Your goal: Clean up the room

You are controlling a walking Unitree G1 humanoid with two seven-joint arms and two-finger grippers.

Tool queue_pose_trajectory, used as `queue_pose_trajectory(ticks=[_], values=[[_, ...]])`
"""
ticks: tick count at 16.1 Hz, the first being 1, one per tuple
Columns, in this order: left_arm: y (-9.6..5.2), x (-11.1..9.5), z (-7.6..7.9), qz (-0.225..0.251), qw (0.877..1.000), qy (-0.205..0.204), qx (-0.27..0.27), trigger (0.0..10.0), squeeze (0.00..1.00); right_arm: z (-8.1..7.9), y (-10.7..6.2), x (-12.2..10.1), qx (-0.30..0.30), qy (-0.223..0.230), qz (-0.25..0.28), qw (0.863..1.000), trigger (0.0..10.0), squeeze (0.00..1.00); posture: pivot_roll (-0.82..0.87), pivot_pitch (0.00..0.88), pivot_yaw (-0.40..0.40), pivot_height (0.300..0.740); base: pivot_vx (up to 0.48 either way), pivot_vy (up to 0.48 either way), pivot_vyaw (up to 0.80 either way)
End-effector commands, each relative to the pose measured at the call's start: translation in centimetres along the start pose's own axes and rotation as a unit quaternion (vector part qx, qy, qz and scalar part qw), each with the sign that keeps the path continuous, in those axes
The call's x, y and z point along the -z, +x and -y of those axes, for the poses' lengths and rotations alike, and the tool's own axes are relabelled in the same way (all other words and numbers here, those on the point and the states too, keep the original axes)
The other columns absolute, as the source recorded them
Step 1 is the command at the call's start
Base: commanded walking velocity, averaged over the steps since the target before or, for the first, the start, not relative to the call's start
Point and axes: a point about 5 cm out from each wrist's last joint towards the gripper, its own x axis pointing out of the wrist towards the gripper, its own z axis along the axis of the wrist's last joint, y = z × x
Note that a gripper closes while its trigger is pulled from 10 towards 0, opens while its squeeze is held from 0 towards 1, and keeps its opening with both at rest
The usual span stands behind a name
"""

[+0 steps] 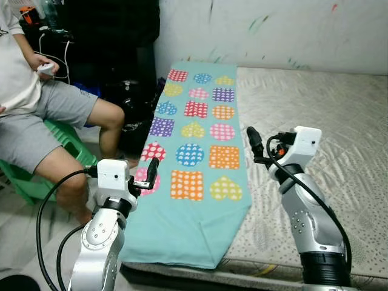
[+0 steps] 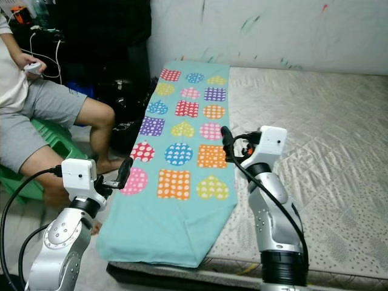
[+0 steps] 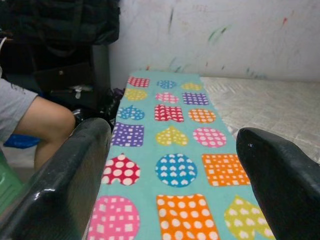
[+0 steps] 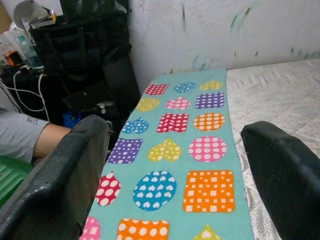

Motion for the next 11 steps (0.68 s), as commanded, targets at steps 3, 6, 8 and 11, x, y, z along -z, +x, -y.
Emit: queue_pose_trajectory(ticks=[3, 6, 8, 11], values=[[-0.15, -0.17, -0.19, -0.002, 1.000, 0.005, -0.001, 10.0, 0.00, 0.05, 0.00, 0.29, 0.004, -0.003, -0.009, 1.000, 10.0, 0.00, -0.04, 0.000, 0.007, 0.740, 0.000, 0.299, -0.53], [-0.10, -0.17, -0.08, -0.002, 1.000, 0.006, 0.002, 10.0, 0.00, 0.25, -0.05, 0.37, 0.006, -0.008, -0.008, 1.000, 10.0, 0.00, -0.04, 0.000, 0.008, 0.740, 0.000, 0.303, -0.53], [-0.05, -0.19, -0.07, -0.001, 1.000, 0.005, 0.002, 10.0, 0.00, 0.30, -0.07, 0.40, 0.006, -0.012, -0.008, 1.000, 10.0, 0.00, -0.05, 0.000, 0.008, 0.740, 0.000, 0.291, 0.00], [0.02, -0.18, -0.08, -0.002, 1.000, 0.005, 0.000, 10.0, 0.00, 0.36, -0.08, 0.42, 0.007, -0.013, -0.009, 1.000, 10.0, 0.00, -0.05, 0.000, 0.008, 0.740, 0.000, 0.000, 0.00]])
